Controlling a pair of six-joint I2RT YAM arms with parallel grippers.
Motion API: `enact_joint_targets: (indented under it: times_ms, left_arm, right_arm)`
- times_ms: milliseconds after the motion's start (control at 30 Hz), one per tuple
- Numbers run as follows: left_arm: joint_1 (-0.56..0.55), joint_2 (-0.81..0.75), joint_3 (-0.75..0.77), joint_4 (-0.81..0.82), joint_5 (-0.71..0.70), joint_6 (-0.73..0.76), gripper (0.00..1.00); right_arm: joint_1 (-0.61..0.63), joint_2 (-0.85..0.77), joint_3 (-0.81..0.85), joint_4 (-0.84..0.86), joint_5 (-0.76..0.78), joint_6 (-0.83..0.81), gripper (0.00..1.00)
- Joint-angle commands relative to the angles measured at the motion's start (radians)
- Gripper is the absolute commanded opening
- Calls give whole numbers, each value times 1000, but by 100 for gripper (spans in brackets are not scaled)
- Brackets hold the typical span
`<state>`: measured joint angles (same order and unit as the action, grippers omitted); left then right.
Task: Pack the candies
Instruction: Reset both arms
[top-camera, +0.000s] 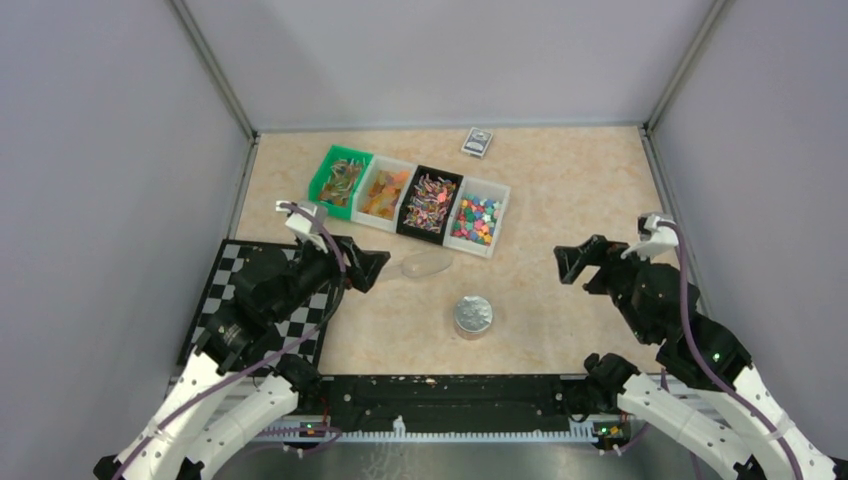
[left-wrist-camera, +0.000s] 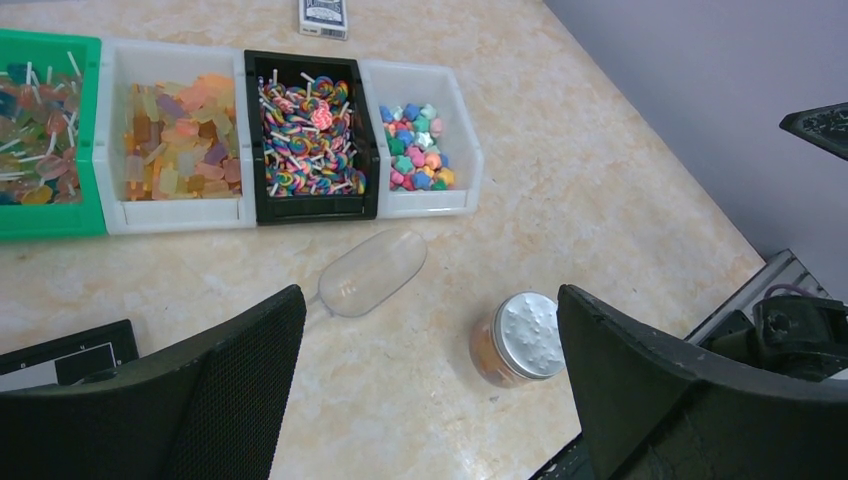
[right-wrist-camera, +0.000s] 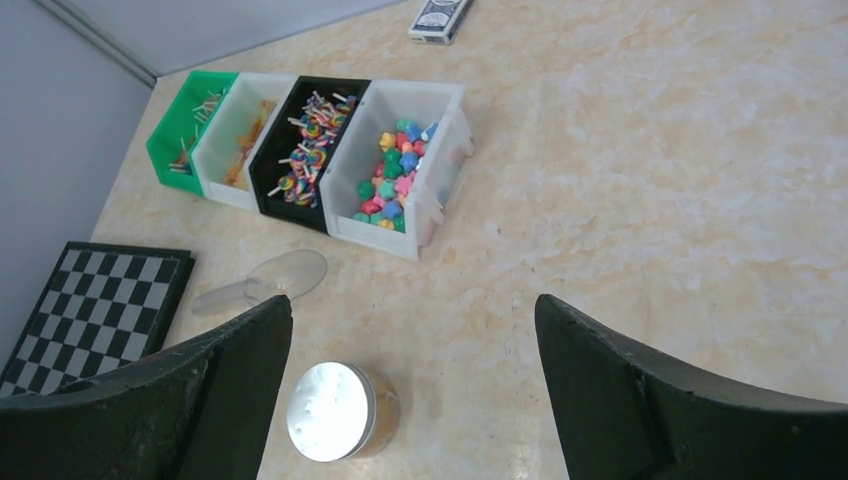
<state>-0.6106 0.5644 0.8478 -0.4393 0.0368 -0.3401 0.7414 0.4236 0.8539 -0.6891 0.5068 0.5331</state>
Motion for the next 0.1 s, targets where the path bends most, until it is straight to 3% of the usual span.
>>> enact_joint_targets:
  times_ms: [0,67]
  left_arm:
    - [-2,-14,-5,51,8,-6,99]
    - [-2,-14,-6,51,8,-7,99]
  right_arm:
    - [-5,-7,-5,5,13,13,90]
    - [-6,-7,-7,2,10,12,90]
